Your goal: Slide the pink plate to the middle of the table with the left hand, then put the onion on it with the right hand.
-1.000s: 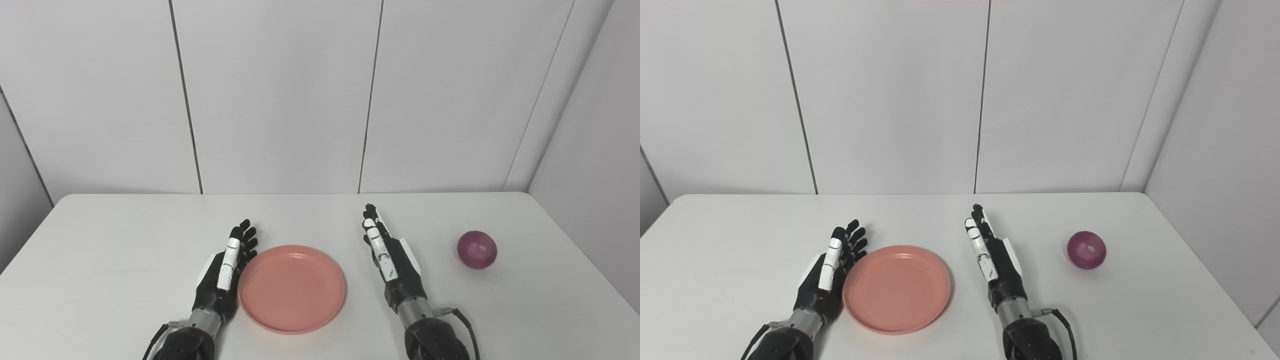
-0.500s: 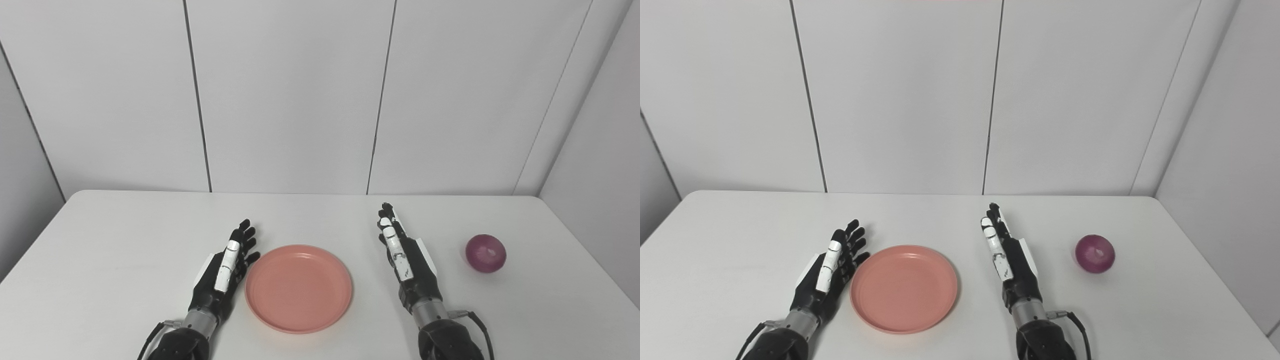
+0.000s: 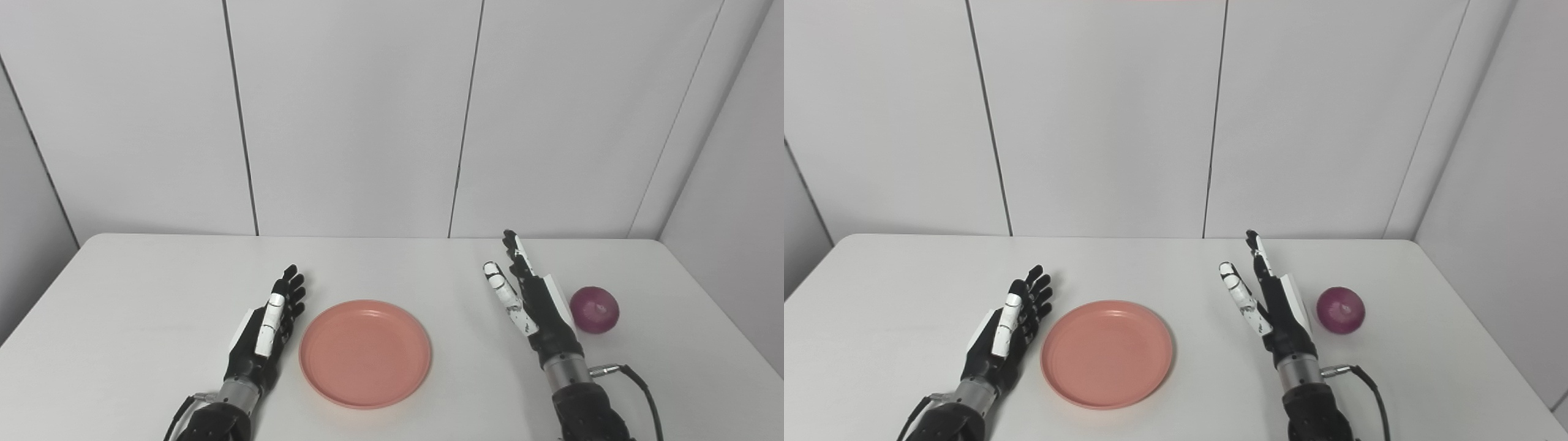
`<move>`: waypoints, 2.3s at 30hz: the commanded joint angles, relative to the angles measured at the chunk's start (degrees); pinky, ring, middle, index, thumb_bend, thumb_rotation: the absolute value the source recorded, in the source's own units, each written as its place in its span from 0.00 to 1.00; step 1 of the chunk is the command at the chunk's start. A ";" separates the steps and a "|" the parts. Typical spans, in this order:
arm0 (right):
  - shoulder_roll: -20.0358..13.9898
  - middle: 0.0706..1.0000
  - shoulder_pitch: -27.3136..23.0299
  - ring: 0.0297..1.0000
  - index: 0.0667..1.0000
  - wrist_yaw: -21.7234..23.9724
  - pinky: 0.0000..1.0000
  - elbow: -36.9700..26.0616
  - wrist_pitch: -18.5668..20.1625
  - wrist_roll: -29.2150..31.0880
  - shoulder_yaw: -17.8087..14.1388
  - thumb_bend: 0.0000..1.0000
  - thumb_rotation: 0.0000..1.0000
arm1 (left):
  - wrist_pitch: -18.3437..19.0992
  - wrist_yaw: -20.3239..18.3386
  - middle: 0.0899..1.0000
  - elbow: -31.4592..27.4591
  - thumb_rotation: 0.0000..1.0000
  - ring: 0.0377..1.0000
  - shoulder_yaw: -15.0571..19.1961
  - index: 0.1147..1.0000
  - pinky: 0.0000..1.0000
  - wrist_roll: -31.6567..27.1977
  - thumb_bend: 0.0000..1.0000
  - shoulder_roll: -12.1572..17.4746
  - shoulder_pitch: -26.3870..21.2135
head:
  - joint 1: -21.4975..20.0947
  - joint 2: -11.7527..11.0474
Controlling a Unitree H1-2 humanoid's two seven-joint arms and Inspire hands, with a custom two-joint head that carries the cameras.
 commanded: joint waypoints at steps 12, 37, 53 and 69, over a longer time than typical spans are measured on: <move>-6.71 0.98 -5.75 0.95 0.97 1.66 0.85 -5.22 7.79 -9.30 -1.37 0.66 0.80 | -2.33 -0.76 1.00 -0.44 1.00 1.00 0.40 1.00 1.00 -0.29 0.72 0.99 -0.57 | -1.83 -0.08; -11.88 0.91 -8.81 0.89 0.93 2.33 0.78 1.60 14.22 -19.00 0.27 0.88 0.54 | -7.12 -5.21 1.00 6.61 1.00 1.00 3.03 1.00 1.00 -4.56 0.72 3.36 -2.27 | -11.01 -1.12; -14.21 0.91 -9.53 0.90 0.92 6.39 0.86 3.56 20.43 -23.31 2.72 0.94 0.51 | -12.82 -9.51 1.00 13.43 1.00 1.00 4.13 1.00 1.00 -6.13 0.75 4.73 -3.68 | -17.41 -1.50; -13.49 0.91 -10.01 0.91 0.93 3.91 0.88 6.86 21.06 -23.23 1.60 0.94 0.48 | -11.59 -9.95 1.00 11.76 1.00 1.00 4.13 1.00 1.00 -6.56 0.71 5.20 -3.17 | -18.60 -1.82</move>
